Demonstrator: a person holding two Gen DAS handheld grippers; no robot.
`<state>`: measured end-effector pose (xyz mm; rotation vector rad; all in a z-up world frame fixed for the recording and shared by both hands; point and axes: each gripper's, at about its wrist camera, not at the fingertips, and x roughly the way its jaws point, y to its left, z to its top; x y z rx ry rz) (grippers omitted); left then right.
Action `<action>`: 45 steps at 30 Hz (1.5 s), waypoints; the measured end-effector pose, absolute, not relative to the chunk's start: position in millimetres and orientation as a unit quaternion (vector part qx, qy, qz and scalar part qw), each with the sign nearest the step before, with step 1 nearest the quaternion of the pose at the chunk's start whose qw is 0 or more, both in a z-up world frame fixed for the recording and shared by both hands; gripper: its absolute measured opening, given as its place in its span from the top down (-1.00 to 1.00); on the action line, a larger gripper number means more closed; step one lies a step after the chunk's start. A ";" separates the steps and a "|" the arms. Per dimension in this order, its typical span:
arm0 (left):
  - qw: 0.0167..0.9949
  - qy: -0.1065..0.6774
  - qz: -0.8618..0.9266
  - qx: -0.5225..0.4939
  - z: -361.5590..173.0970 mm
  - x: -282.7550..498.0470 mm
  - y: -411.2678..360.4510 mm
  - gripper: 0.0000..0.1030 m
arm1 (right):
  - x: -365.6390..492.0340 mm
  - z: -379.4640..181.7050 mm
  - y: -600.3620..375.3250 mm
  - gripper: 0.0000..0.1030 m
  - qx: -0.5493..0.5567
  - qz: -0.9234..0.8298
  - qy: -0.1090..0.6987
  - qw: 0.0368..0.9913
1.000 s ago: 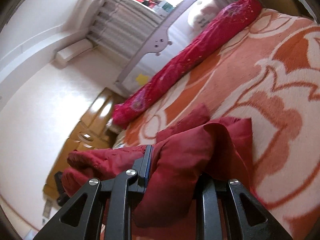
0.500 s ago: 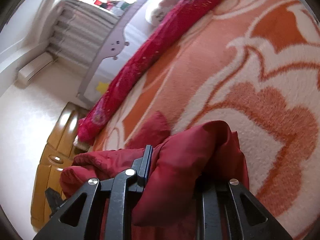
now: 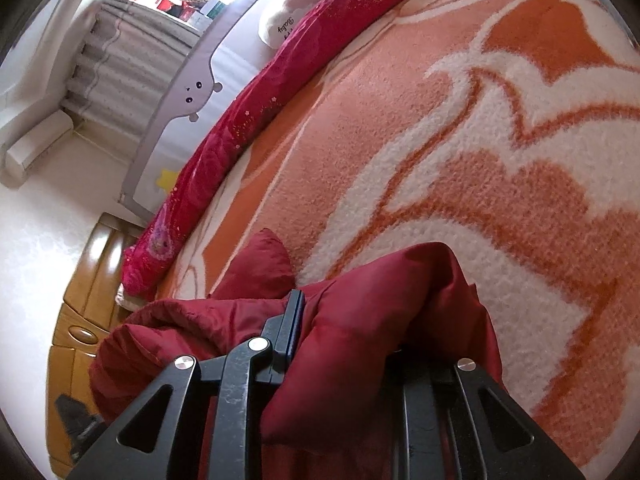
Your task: Fold large clothes
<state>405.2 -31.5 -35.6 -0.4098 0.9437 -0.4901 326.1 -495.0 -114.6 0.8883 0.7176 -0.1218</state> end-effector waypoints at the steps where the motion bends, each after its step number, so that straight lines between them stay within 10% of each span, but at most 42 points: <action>1: 0.847 0.437 -0.234 -0.195 -26.0 396.5 -26.1 0.31 | 327.1 -114.7 -494.2 0.64 0.418 -0.060 0.341 0.840; 18: 0.842 0.463 -0.275 -0.023 -36.7 308.6 -137.5 0.27 | 335.7 -97.0 -489.2 0.47 0.391 -0.057 0.354 0.848; 29: 0.860 0.468 -0.205 0.004 -69.1 338.4 -156.5 0.27 | 254.7 -12.9 -459.1 -0.24 0.350 0.001 0.263 0.899; 37: 0.855 0.474 -0.211 0.000 -73.5 339.5 -150.6 0.27 | 300.1 -49.3 -360.3 -0.19 0.092 0.011 0.426 0.900; 45: 0.837 0.498 -0.221 -0.046 -86.8 364.2 -141.5 0.27 | 340.8 -94.2 -393.5 -0.20 0.141 -0.040 0.464 0.874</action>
